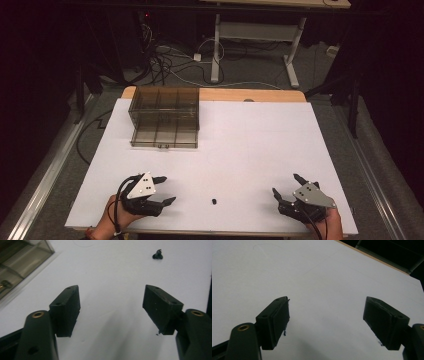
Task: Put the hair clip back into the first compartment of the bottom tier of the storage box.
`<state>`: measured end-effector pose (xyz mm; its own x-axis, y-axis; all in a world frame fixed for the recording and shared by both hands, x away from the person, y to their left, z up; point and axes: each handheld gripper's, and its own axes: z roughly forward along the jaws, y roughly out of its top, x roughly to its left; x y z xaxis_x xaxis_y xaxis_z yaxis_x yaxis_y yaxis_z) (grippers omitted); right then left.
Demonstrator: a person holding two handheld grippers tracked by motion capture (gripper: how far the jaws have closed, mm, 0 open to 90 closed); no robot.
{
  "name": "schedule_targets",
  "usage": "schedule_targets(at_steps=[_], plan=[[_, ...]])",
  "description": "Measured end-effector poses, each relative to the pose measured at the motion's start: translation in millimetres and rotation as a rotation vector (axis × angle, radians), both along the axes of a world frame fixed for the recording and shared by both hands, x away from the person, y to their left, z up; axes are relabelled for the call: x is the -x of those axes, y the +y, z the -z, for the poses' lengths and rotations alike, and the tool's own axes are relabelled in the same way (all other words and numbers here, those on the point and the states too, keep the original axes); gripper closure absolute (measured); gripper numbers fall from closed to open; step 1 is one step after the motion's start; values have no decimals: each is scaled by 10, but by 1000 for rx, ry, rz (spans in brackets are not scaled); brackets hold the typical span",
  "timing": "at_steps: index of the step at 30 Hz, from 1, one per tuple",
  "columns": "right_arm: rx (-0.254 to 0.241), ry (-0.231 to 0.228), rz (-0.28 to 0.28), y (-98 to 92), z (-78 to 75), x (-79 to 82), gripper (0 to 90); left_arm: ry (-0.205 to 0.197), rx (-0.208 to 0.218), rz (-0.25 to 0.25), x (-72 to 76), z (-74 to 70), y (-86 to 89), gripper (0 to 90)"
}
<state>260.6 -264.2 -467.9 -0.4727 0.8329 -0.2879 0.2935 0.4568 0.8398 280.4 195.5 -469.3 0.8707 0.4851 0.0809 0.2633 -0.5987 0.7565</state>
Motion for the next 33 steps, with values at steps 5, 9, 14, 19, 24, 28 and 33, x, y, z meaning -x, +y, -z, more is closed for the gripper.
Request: schedule_targets(at_steps=[5,9,14,19,24,28,33], plan=[[-1,3,5,-6,1,-8,215,30,-17,48,-82,-32,-166,358],[7,9,1,16,13,-6,214,51,-46,105,-111,-48,-342,436],[13,14,1,25,26,-12,214,77,-70,177,-169,-43,-587,479],[18,17,-6,41,32,-11,214,104,-84,230,-247,-5,-876,522],[28,21,-11,39,45,-6,214,137,-106,266,-315,67,-1109,522],[31,23,-11,37,50,1,214,154,-108,277,-341,126,-1228,572],[35,21,-15,34,48,7,214,152,-103,261,-343,128,-1240,618]])
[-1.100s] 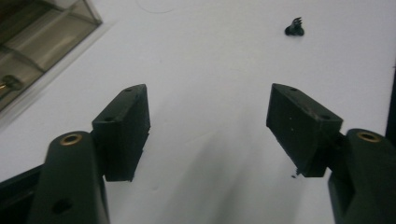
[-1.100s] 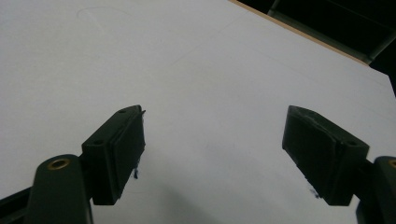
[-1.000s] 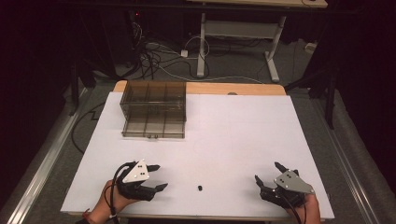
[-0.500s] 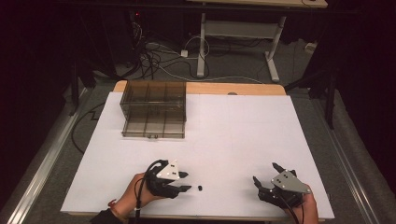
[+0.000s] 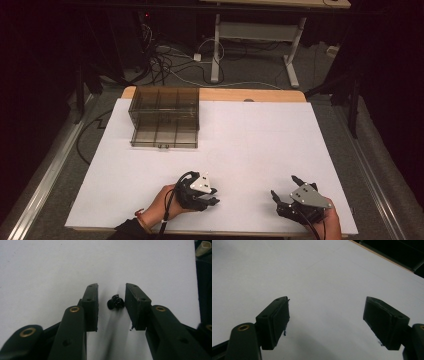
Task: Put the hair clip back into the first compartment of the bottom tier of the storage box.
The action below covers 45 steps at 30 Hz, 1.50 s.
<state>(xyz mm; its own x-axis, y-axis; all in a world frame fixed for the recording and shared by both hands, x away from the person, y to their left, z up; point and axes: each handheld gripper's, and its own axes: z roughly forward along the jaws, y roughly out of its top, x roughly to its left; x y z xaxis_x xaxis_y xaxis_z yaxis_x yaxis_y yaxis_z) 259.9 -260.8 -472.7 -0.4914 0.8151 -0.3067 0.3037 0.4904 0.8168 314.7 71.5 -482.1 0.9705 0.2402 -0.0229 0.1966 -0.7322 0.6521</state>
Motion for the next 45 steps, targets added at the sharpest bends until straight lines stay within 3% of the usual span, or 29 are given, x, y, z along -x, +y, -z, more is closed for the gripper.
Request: schedule_targets(at_steps=[4,16,33,45], plan=[[1,2,-3,2,2,-2,214,-26,-14,2,51,-8,-28,703],[-1,0,-4,-13,-8,8,215,-30,4,-3,61,0,0,707],[-2,-2,-5,-12,-9,11,214,-92,16,-8,77,-87,85,707],[4,-2,-6,-11,-9,11,214,-130,42,-48,49,-181,206,708]])
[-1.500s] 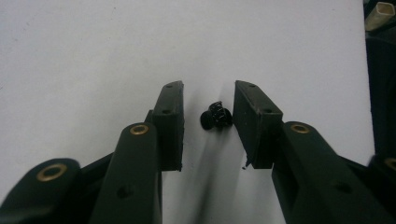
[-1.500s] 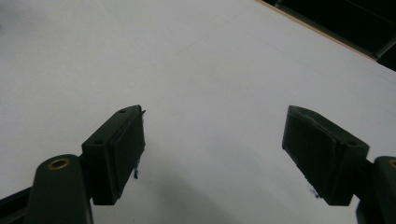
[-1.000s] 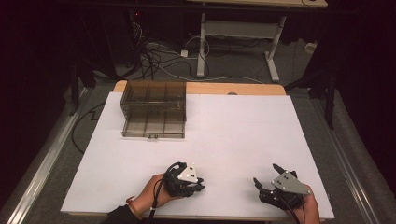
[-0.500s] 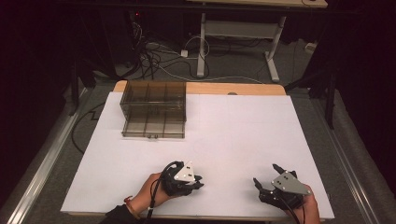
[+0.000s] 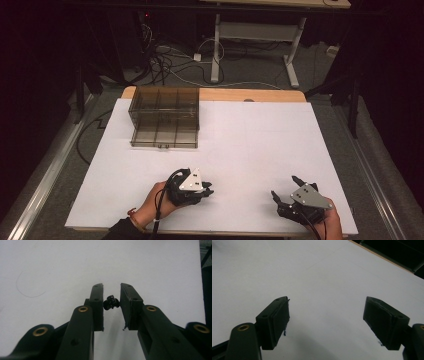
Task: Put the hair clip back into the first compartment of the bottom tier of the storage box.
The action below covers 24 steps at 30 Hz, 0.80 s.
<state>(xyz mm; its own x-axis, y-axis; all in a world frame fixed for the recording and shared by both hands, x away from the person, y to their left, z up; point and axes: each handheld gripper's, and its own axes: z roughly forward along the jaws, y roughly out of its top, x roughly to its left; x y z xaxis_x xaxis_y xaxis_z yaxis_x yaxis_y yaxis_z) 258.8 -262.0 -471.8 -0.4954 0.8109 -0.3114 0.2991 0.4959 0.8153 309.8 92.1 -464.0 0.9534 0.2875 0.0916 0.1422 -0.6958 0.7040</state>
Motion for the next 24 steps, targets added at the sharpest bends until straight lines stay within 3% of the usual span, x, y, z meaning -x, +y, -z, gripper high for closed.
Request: schedule_targets(at_steps=[24], plan=[[-1,0,1,-1,2,0,214,-64,25,-81,-73,-153,266,708]])
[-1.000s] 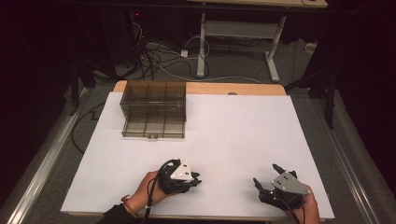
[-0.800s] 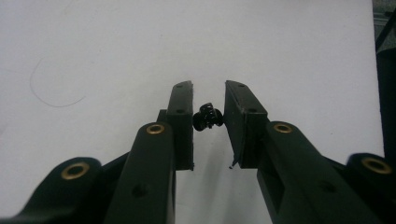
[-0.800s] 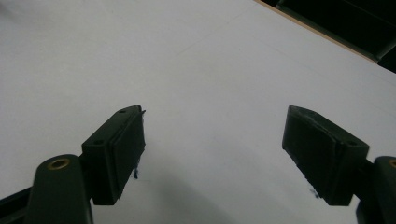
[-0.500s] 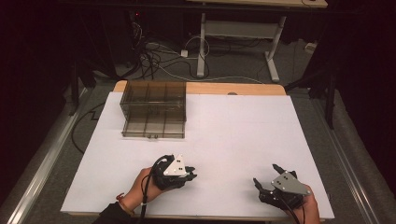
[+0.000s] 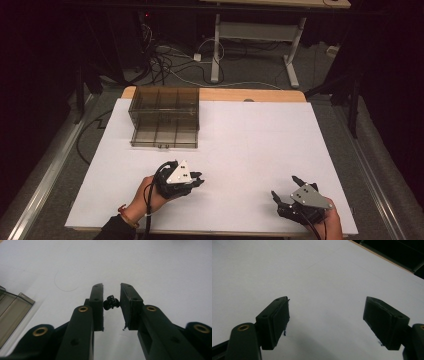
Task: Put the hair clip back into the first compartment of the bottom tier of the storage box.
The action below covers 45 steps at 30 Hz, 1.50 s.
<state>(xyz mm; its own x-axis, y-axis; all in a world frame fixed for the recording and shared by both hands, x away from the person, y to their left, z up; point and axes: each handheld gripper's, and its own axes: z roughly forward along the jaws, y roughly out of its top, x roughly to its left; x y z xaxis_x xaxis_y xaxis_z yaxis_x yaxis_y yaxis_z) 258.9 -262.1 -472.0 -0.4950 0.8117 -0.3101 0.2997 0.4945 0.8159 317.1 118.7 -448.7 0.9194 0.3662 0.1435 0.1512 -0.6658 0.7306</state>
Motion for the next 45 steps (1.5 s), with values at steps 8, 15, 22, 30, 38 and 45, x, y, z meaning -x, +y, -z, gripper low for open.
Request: schedule_targets(at_steps=[8,15,22,30,38,45], plan=[[4,-2,-3,0,-2,1,214,-16,2,-31,-41,-24,86,708],[3,1,-4,6,0,2,214,-27,8,-54,-69,-52,154,708],[3,-1,-4,4,-4,-1,214,-35,22,-80,-116,-97,241,708],[2,2,-2,7,-2,-8,214,-49,44,-110,-172,-150,341,708],[4,5,5,-1,0,-16,214,-61,65,-153,-246,-176,447,708],[7,4,5,0,3,-15,214,-68,73,-183,-307,-200,540,708]])
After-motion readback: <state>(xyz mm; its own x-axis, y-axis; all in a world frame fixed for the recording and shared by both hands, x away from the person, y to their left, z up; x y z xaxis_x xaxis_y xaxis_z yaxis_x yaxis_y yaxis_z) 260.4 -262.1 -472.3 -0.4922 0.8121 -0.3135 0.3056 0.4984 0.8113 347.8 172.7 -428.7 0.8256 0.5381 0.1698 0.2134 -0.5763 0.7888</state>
